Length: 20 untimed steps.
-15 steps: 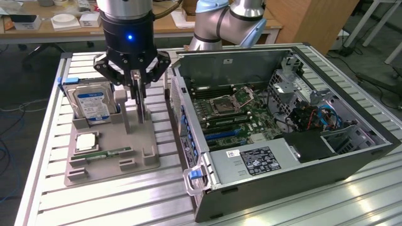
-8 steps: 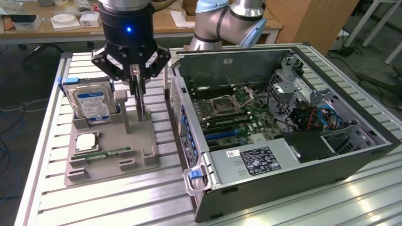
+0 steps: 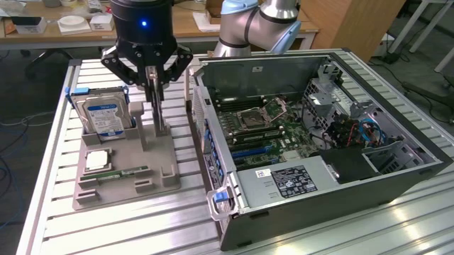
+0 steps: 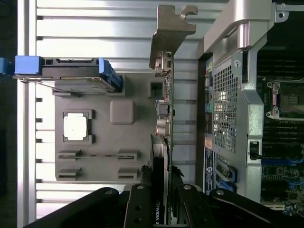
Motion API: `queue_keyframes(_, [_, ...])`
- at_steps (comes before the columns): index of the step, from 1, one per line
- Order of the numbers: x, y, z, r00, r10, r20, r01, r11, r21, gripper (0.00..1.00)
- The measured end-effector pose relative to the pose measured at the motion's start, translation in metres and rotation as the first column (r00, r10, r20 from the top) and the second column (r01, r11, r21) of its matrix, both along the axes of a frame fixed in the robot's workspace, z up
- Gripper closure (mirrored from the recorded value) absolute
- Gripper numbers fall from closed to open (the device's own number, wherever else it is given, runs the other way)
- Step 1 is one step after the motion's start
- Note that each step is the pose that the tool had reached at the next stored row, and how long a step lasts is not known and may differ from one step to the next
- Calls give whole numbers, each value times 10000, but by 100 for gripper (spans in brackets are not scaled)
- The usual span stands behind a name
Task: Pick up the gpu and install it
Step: 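Pick up the gpu and move the gpu toward the slot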
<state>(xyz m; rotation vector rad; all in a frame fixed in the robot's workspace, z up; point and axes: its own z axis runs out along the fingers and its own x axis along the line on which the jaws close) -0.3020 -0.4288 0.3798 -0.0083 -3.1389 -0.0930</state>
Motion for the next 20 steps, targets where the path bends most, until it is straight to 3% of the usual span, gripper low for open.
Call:
queue_keyframes(13, [0,0,326,10000,0,-1,0,10000,0,74])
queue_keyframes(20, [3,0,345,10000,0,-1,0,10000,-2,74])
